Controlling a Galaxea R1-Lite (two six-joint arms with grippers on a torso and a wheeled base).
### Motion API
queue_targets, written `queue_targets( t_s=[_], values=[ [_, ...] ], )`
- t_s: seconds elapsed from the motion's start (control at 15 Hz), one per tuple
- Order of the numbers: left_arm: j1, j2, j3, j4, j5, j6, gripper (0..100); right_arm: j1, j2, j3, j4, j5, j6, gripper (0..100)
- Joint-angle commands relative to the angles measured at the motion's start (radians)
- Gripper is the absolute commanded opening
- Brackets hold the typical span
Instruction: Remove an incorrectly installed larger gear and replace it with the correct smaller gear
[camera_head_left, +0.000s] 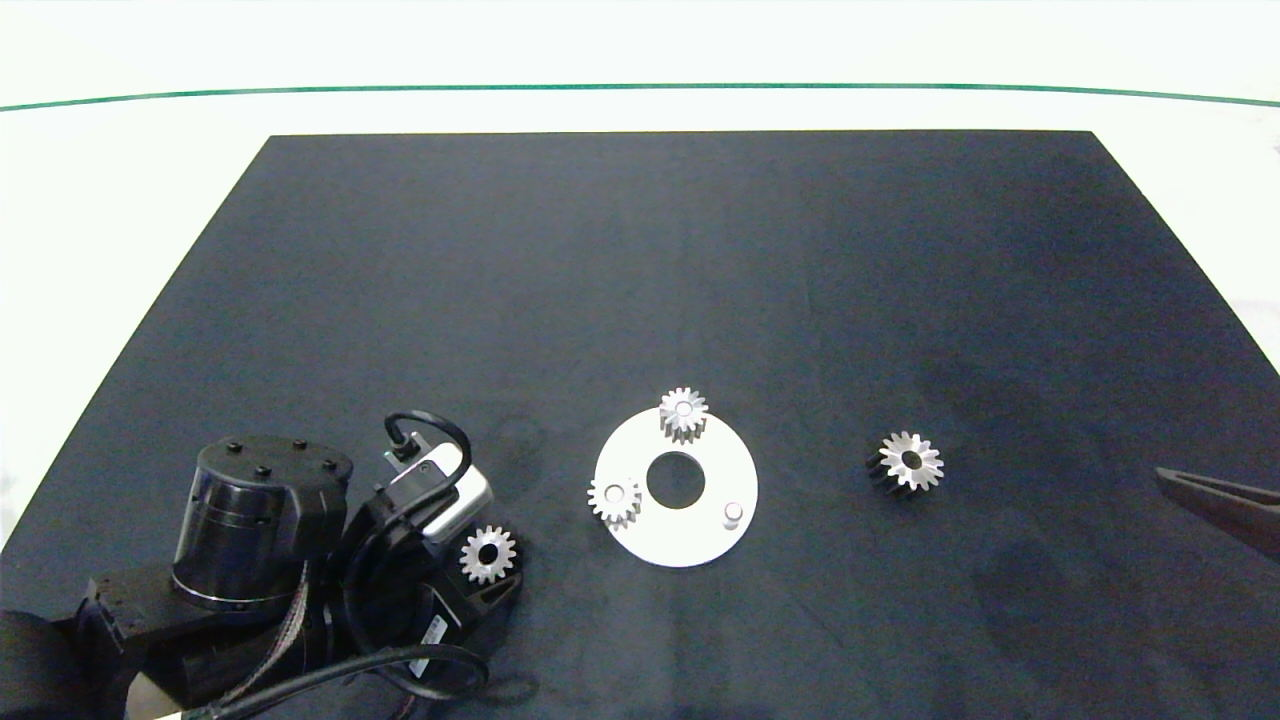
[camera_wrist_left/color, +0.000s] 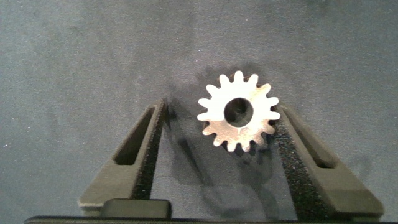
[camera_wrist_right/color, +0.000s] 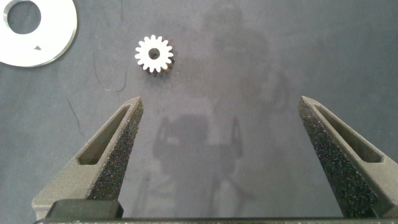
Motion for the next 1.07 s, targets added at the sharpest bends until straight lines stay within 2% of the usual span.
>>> queue_targets(
  t_s=[0.07,1.07],
  values=[
    [0.000,0.002,0.003,-0.003,0.001,0.002,59,0.000,0.001,0.001,0.002,0.000,-0.001,100],
    [-0.012,0.003,0.012,-0.002,0.005,0.000,29,0.000,-0.007,0.005,0.002,-0.001,-0.001,100]
  ],
)
